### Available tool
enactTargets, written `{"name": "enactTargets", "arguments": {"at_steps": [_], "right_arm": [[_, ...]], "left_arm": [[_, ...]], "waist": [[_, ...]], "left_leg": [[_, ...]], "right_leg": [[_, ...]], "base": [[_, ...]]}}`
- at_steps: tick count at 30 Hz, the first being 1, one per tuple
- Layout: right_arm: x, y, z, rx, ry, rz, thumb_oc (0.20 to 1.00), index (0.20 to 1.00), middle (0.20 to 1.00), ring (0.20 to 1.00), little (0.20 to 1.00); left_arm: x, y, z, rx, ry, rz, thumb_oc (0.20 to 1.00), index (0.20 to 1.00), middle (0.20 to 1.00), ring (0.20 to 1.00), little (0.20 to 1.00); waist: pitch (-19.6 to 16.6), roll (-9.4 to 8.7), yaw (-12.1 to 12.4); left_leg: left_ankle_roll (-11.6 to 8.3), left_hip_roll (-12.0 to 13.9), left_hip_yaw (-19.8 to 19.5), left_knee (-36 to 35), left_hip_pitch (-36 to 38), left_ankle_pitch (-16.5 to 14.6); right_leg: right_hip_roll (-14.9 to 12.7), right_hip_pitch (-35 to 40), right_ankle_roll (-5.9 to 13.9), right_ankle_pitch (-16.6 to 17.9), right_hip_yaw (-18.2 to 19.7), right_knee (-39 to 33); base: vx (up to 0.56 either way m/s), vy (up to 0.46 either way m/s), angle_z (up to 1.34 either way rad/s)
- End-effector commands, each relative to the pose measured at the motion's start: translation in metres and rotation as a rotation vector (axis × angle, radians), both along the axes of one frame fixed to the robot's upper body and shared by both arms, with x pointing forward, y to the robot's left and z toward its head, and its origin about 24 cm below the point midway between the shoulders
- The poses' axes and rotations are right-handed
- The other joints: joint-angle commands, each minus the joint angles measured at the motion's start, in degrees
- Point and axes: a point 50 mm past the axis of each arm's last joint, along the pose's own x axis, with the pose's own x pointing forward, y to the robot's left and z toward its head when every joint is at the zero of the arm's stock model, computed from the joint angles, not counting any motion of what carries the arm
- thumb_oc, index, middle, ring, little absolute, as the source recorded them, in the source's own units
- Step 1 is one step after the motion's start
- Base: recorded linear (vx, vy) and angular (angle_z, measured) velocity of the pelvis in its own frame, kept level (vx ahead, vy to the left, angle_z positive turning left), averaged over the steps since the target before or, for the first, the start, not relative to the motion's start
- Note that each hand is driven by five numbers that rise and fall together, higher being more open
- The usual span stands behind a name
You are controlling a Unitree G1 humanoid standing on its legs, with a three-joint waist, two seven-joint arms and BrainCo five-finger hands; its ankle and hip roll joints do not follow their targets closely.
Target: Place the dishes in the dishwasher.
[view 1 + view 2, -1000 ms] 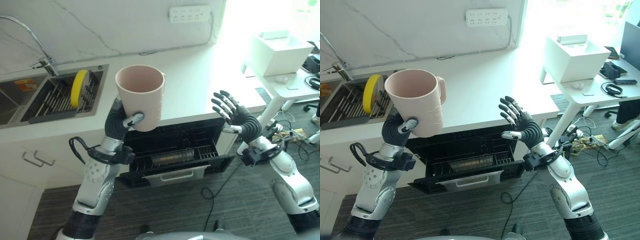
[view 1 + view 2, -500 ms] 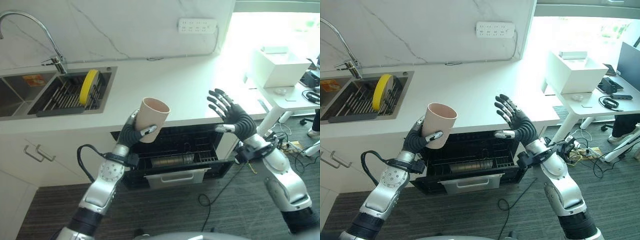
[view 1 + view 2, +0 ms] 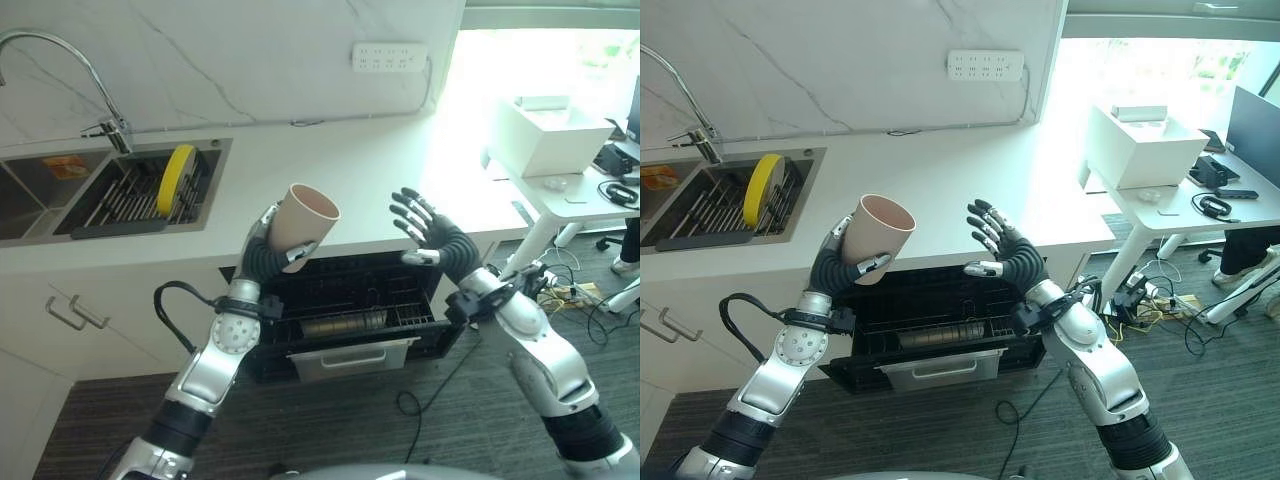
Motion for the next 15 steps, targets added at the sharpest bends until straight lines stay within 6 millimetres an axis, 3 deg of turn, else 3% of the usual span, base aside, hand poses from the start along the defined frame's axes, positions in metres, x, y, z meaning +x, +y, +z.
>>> {"name": "enactTargets", "arguments": {"at_steps": [1,15], "right_arm": [[0.012,0.012,0.033,0.076,-0.093,0.011,1.0,1.0,1.0,1.0,1.0],[0.027,0.029,0.02,0.092,0.041,-0.01,1.0,1.0,1.0,1.0,1.0]], "left_arm": [[0.012,-0.006,0.049,0.107,-0.28,-0.019,0.2,0.2,0.2,0.2,0.2],[0.013,-0.025,0.054,0.33,-0.388,-0.079,0.2,0.2,0.2,0.2,0.2]], "waist": [[-0.17,-1.28,-0.11],[-0.47,-1.32,0.17]], "left_leg": [[-0.89,3.08,1.27,-0.11,1.57,-0.94],[-0.91,2.96,1.13,-0.11,1.83,-1.01]], "right_leg": [[-4.76,3.24,2.66,-4.13,-1.15,0.13],[-4.72,3.52,2.57,-4.18,-1.32,0.13]], "base": [[0.0,0.0,0.0],[0.0,0.0,0.0]]}}
